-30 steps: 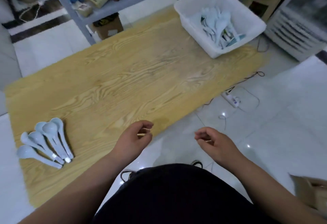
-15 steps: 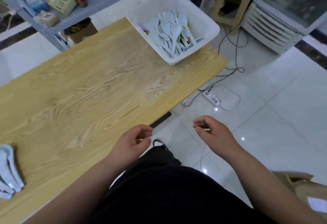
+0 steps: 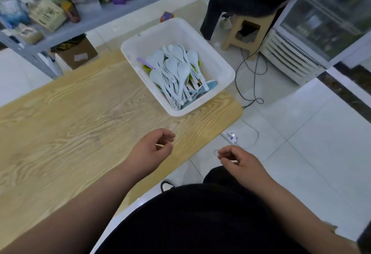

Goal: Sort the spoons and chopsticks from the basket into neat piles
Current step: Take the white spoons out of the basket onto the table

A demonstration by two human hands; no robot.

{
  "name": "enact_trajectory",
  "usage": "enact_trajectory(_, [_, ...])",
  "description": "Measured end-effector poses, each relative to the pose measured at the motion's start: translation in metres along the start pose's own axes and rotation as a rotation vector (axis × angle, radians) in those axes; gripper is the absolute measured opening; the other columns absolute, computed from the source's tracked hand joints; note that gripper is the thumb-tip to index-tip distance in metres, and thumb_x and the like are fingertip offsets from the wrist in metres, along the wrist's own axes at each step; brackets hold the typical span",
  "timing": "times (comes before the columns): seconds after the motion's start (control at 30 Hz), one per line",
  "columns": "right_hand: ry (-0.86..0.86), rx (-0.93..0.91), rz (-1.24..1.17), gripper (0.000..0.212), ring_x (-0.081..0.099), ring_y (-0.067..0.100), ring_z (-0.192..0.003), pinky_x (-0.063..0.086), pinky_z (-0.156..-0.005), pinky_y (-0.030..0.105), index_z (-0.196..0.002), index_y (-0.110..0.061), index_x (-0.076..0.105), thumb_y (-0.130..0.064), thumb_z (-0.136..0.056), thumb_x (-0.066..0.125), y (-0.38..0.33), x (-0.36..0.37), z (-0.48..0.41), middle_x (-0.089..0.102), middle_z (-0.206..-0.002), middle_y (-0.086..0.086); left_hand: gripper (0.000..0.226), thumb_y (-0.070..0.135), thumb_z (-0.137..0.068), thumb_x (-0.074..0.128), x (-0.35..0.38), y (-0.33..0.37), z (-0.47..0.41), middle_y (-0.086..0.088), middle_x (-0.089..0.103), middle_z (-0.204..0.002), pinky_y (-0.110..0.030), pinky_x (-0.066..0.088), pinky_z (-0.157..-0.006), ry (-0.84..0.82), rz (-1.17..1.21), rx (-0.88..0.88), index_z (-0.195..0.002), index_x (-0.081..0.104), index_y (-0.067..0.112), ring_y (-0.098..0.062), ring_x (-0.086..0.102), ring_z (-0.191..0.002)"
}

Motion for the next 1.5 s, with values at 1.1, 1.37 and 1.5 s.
enact_trajectory(1.1, [-0.356,-0.349,0.793,0.074,0.051,0.033,-0.117,0.045,-0.091,0.039,-0.151,-0.018,0.021,-0.037,-0.093,0.064,-0.115,-0.011,-0.344,0.036,-0.139,0.015,0.039,0.024,-0.094,0.059,-0.007,0.025,-0.195,-0.005,0.054,-0.123,-0.038,0.050,-0.089,0.404,-0.357,-0.453,-0.131,0.053,0.014,-0.023,0.058,-0.109])
enact_trajectory(1.37, [-0.298,-0.228,0.704,0.087,0.056,0.033,-0.115,0.049,-0.092,0.042,-0.154,-0.024,0.011,-0.023,-0.091,0.071,-0.102,-0.006,-0.358,0.042,-0.139,0.016,0.065,0.056,-0.085,0.065,0.003,0.003,-0.248,-0.011,0.047,-0.127,-0.038,0.040,-0.101,0.237,-0.705,-0.513,-0.131,0.046,0.014,-0.030,0.044,-0.116])
enact_trajectory(1.5, [-0.291,-0.224,0.555,0.074,0.062,0.027,-0.103,0.054,-0.084,0.040,-0.146,-0.023,0.025,-0.027,-0.089,0.072,-0.101,-0.005,-0.360,0.059,-0.120,0.006,0.050,0.051,-0.089,0.065,0.012,-0.006,-0.250,-0.008,0.050,-0.122,-0.039,0.044,-0.101,0.190,-0.690,-0.507,-0.122,0.053,0.015,-0.029,0.044,-0.119])
Point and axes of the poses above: each hand's wrist, its own z-axis away from the middle knuckle, its own x-axis out of the palm, y = z × x, the point moved 8 cm from there along -z, towards the middle knuckle
